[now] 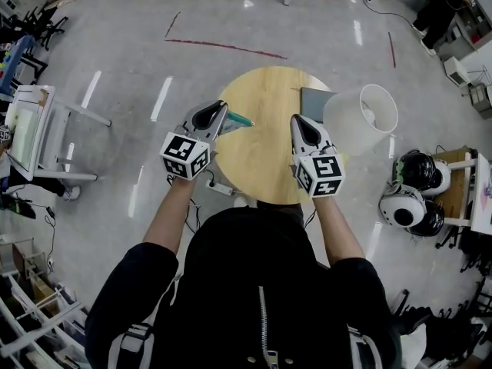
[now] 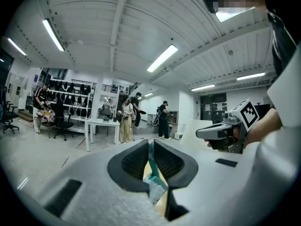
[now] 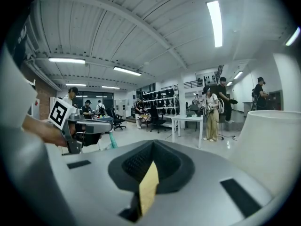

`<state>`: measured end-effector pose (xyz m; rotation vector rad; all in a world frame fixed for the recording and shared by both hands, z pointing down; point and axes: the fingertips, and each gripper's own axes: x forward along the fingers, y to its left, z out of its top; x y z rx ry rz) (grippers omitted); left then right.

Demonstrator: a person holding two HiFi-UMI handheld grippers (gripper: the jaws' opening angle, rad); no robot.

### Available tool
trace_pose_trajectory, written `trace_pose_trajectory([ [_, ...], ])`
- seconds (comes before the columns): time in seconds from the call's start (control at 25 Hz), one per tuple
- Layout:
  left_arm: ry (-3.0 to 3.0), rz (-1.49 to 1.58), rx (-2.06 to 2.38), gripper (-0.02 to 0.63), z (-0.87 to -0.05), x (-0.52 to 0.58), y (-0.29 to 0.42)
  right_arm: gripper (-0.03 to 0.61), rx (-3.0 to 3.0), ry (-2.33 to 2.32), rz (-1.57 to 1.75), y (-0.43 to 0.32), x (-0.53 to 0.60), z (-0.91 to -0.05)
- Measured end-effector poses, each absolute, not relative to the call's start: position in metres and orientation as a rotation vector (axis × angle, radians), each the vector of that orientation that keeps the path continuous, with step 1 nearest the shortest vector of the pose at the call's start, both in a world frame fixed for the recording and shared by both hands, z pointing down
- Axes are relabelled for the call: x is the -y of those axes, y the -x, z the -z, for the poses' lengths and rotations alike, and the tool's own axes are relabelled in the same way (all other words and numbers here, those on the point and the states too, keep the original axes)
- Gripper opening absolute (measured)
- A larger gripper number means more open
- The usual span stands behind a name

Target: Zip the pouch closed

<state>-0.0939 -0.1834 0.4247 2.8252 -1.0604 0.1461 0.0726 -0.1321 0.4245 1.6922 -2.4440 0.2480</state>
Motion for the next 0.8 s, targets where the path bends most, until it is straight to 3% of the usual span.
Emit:
trace_pose_trajectory([
  [0.8,-2.844,-0.133,1.037,0.037,-0.4216,0.1782,0.0860,0.003,2.442,-1.686,-0.276,-0.0697,0.1272,-0.4292],
])
